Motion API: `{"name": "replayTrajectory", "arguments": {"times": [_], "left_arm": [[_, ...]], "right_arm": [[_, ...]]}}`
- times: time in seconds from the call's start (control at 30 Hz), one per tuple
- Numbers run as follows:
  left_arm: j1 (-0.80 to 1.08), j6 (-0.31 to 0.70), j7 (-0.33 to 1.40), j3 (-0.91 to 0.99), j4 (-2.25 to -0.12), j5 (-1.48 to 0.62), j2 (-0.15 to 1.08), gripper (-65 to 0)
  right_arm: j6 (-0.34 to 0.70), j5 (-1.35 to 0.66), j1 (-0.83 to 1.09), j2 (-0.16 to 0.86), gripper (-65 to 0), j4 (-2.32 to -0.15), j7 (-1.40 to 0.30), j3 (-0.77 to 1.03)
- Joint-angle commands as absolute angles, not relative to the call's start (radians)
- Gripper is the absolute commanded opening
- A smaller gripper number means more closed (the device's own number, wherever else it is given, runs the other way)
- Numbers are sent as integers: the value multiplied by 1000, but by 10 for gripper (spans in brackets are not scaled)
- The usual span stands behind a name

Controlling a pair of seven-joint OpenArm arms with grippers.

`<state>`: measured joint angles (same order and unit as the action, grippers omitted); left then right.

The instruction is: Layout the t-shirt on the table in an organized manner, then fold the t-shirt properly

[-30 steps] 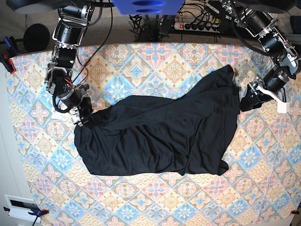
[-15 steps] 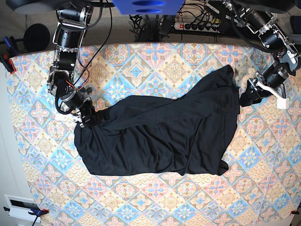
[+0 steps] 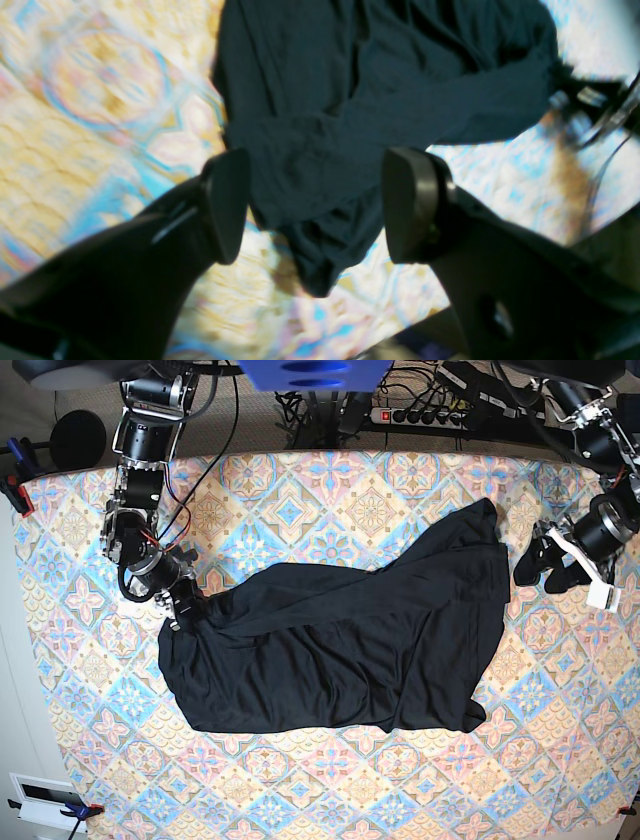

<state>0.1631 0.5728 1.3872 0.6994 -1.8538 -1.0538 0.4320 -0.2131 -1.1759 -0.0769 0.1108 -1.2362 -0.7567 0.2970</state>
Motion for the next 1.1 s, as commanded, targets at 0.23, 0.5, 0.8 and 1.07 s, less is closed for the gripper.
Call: {"name": "replayTrajectory", "arguments": {"times": [0.23,0.5,0.8,1.07], "left_arm": [[156,576,1359,507,-1995,-1078,624,-266],[145,575,1182,211,-2048,-851,743,-268],[320,570,806,-70,-2045,-165,687,-268],[412,570,699,-236,-2046,446,608,-268]], "right_arm": [[-220,-1158,-68,111,-650,-1227,-746,295],[-220,-1158,-68,111,-650,-1227,-746,295],[-220,-1158,-70,111,-650,-1227,-745,295],[-222,-1158,-70,111,-650,-1227,-745,295]]}}
